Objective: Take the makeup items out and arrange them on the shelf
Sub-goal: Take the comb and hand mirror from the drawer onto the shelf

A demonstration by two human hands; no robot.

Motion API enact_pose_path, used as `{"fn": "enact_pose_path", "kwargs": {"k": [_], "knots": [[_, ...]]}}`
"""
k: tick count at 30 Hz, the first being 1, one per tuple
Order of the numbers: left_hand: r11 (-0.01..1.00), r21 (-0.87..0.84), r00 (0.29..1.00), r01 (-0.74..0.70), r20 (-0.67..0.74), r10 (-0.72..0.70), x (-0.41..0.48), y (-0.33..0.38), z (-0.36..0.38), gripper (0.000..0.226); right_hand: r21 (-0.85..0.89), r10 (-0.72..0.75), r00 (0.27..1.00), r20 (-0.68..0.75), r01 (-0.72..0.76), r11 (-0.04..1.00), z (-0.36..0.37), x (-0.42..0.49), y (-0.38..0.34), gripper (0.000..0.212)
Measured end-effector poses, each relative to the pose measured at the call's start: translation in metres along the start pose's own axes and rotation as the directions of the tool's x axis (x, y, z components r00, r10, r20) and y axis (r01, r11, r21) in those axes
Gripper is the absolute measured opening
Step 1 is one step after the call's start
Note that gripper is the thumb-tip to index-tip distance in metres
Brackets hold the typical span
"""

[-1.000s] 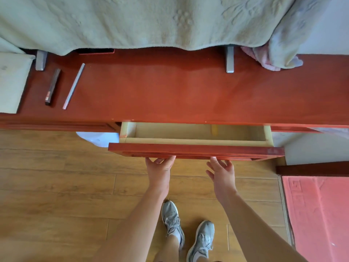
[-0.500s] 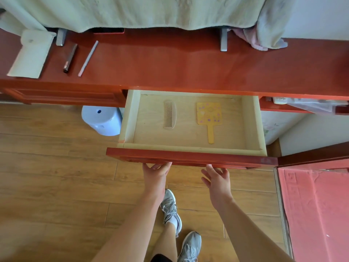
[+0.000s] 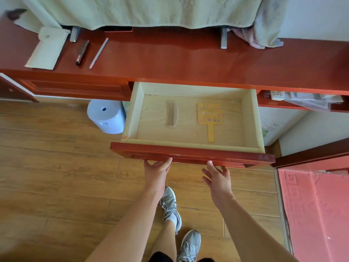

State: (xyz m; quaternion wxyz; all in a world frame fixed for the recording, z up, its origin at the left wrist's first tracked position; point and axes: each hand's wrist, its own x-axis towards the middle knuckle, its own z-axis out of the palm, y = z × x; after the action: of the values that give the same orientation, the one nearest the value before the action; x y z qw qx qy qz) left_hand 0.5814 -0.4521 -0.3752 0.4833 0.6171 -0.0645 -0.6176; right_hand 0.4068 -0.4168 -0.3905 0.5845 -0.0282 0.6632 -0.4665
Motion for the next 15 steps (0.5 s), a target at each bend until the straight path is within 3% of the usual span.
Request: {"fn": "enact_pose_path", "kwargs": {"k": [7, 15], "knots": [[0.992, 0.124, 0.999, 0.007, 0.045, -0.012, -0.004, 0.004, -0.014, 0.112, -0.04, -0.024, 1.0, 0.02, 0.025, 0.999, -0.004, -0.006, 0.002, 0.1], [0.952, 0.295, 0.997, -0.079, 0.033, 0.072, -0.041, 0.025, -0.019, 0.102, -0.157, -0.081, 0.997, 0.001, 0.08, 0.984, -0.021, -0.044, -0.015, 0.091]]}}
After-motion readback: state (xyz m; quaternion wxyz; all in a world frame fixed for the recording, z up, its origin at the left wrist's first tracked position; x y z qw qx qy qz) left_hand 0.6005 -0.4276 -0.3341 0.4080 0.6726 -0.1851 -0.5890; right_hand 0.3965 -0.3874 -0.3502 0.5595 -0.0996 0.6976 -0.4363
